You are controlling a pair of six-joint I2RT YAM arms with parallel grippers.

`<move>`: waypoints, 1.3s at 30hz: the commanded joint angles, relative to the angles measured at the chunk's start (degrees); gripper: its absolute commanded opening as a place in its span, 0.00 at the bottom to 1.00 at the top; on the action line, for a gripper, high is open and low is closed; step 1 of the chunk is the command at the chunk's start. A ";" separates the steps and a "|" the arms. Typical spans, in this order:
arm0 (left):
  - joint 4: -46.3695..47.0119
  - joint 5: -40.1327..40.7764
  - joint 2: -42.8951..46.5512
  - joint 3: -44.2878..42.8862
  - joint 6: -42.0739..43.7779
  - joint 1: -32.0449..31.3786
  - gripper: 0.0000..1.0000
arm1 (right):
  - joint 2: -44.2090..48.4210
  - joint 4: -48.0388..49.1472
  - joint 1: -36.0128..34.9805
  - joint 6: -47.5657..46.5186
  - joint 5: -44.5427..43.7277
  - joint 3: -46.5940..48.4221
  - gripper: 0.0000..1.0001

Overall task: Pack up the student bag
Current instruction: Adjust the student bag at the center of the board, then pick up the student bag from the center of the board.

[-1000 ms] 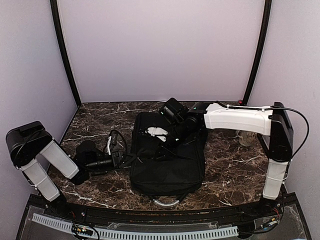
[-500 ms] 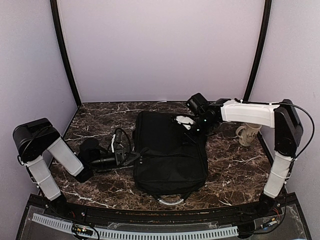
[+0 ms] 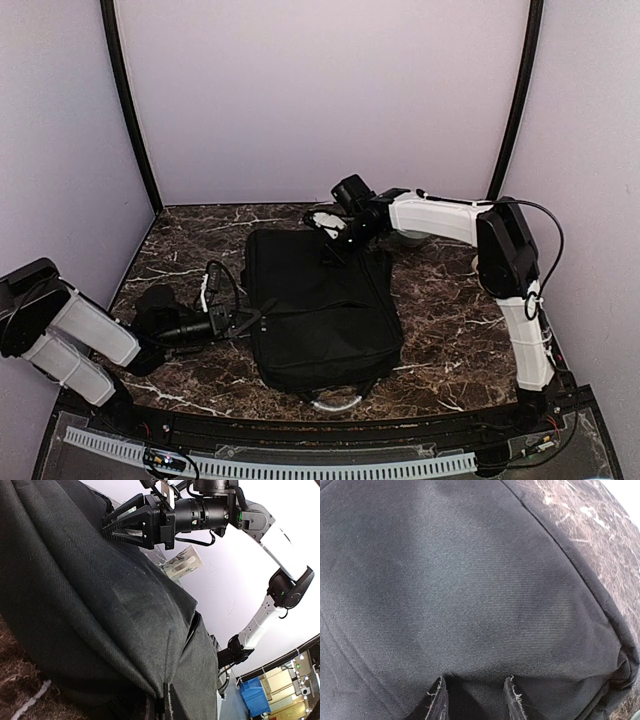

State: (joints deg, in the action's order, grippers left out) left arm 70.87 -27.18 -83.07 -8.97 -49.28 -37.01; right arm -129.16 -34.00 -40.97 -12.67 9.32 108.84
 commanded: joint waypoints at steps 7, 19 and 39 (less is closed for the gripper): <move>-11.58 2.39 11.85 -5.86 5.08 -3.67 0.00 | 22.46 4.54 -1.45 -6.95 11.18 -14.20 0.48; -14.09 7.21 10.43 -14.46 1.44 -5.52 0.00 | 29.46 -1.81 -19.08 -22.02 6.11 -21.81 0.55; -13.12 9.98 12.24 -16.60 -10.51 -5.70 0.00 | 24.78 9.92 -28.19 -22.11 -12.41 -22.80 0.54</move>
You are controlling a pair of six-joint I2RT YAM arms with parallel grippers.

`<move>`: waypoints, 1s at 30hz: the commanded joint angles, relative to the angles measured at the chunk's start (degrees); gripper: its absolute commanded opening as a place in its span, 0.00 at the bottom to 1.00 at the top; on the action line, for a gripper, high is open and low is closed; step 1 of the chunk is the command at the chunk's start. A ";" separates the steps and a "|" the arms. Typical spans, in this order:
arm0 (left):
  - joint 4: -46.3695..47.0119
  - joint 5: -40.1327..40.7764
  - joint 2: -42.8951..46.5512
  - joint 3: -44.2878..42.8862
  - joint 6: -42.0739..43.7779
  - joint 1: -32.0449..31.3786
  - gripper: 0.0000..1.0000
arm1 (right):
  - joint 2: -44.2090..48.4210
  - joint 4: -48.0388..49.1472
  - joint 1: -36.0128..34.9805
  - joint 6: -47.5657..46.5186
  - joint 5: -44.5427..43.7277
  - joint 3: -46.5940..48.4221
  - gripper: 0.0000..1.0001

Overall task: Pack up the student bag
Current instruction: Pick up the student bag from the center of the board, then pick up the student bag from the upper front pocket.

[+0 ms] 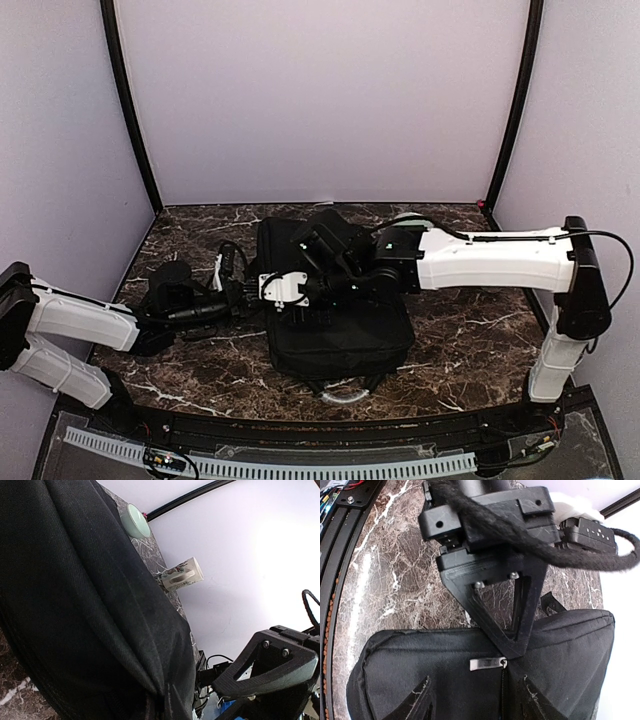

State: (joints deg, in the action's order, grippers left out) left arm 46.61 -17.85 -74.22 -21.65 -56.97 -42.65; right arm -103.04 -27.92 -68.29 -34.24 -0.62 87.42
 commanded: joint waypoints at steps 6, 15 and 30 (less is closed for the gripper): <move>13.33 -0.46 2.70 -4.44 -5.00 -0.33 0.00 | -2.55 5.54 -1.32 -1.11 -3.35 -2.95 0.51; 12.21 -0.87 2.61 -5.15 -4.96 -0.81 0.00 | -2.36 12.27 -1.60 0.61 -13.31 -4.62 0.38; 11.14 0.18 3.29 -4.06 -3.83 -1.12 0.00 | -1.84 14.18 -1.65 3.42 -18.78 -3.13 0.18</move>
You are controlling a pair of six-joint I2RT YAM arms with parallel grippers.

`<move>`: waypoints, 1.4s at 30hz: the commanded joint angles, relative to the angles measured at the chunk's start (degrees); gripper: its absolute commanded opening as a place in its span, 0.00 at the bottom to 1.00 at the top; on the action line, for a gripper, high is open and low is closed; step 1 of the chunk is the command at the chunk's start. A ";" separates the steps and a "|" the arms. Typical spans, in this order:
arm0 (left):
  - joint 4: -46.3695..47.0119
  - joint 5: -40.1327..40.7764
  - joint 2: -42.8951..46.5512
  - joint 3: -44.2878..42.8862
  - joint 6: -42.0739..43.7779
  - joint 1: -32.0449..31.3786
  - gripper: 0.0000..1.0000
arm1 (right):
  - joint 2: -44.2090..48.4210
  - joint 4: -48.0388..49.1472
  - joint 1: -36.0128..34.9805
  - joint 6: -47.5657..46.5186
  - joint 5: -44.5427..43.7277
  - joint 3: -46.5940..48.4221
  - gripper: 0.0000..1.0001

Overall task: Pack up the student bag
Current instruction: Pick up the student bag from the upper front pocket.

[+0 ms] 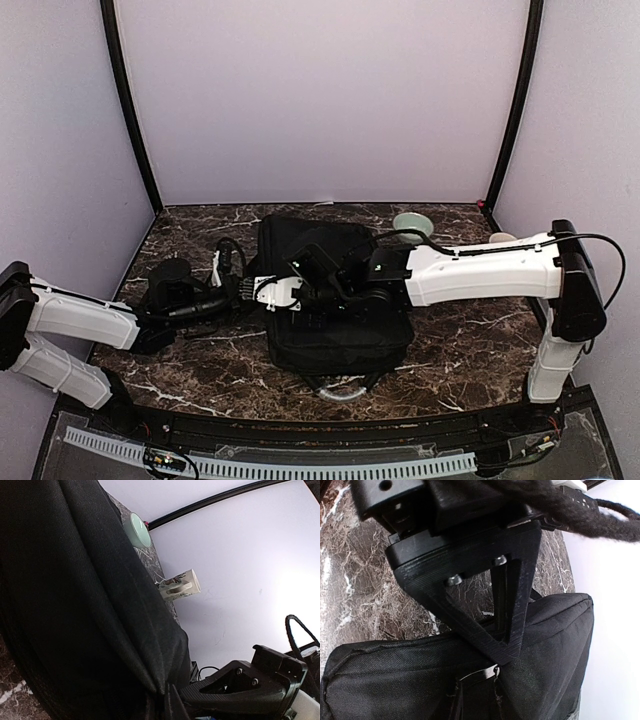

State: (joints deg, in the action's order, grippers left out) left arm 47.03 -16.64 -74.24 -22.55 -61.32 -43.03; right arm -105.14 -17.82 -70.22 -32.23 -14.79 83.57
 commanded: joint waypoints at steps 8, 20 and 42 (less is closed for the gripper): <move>11.14 -0.76 2.97 -2.99 0.41 -0.74 0.00 | 0.59 4.93 -0.13 1.88 -6.78 0.95 0.15; 11.07 -0.75 2.17 -3.44 0.52 -0.74 0.00 | -0.19 6.69 -0.41 1.47 -9.24 1.74 0.19; 12.53 -0.10 2.78 -1.76 0.66 -0.74 0.00 | -2.41 5.90 -0.45 1.36 -7.15 0.58 0.21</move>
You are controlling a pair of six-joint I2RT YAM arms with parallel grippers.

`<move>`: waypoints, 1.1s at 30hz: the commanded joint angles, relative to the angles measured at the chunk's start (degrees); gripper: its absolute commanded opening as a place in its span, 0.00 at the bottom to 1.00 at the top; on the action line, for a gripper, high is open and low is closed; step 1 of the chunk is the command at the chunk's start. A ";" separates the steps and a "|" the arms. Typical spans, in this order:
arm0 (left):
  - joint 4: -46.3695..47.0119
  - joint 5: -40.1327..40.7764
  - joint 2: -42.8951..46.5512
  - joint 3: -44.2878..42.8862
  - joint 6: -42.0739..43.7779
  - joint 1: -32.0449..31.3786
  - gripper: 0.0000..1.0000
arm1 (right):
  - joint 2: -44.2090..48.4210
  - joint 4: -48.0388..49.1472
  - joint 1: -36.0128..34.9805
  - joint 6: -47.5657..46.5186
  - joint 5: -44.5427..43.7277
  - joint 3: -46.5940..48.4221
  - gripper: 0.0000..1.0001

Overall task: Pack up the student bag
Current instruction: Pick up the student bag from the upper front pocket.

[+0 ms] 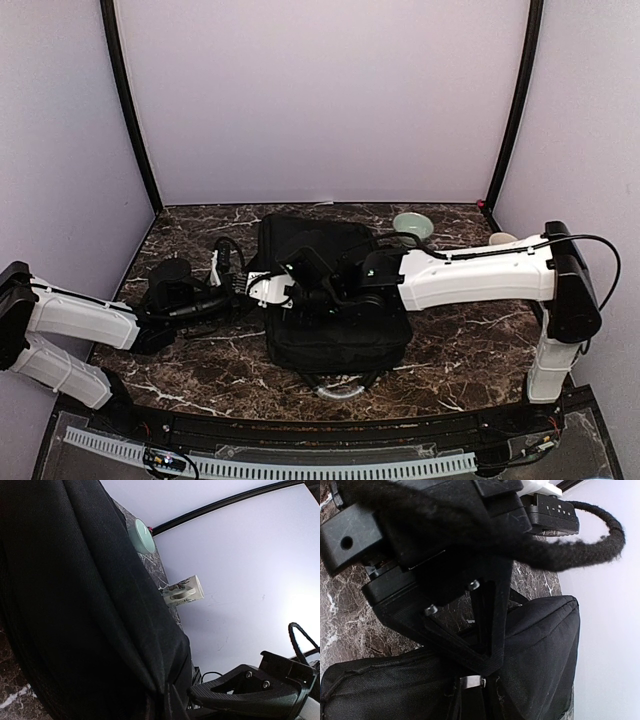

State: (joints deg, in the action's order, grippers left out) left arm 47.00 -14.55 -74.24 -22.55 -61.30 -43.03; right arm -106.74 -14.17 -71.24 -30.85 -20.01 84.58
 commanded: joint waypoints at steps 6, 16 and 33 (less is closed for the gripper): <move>11.44 -1.80 3.49 -1.69 1.60 -0.74 0.00 | 1.37 1.52 0.61 -1.33 -0.14 -3.50 0.30; 11.80 -1.87 3.22 -1.64 1.45 -0.74 0.00 | 1.42 4.12 0.40 -1.57 -1.76 -5.31 0.33; 12.66 -2.37 2.01 -2.67 1.44 -0.74 0.00 | 0.20 2.00 0.85 0.68 2.19 -0.75 0.23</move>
State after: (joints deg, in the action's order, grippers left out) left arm 47.86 -15.42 -74.35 -22.44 -60.62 -43.31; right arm -106.13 -10.35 -70.30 -31.07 -21.32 82.85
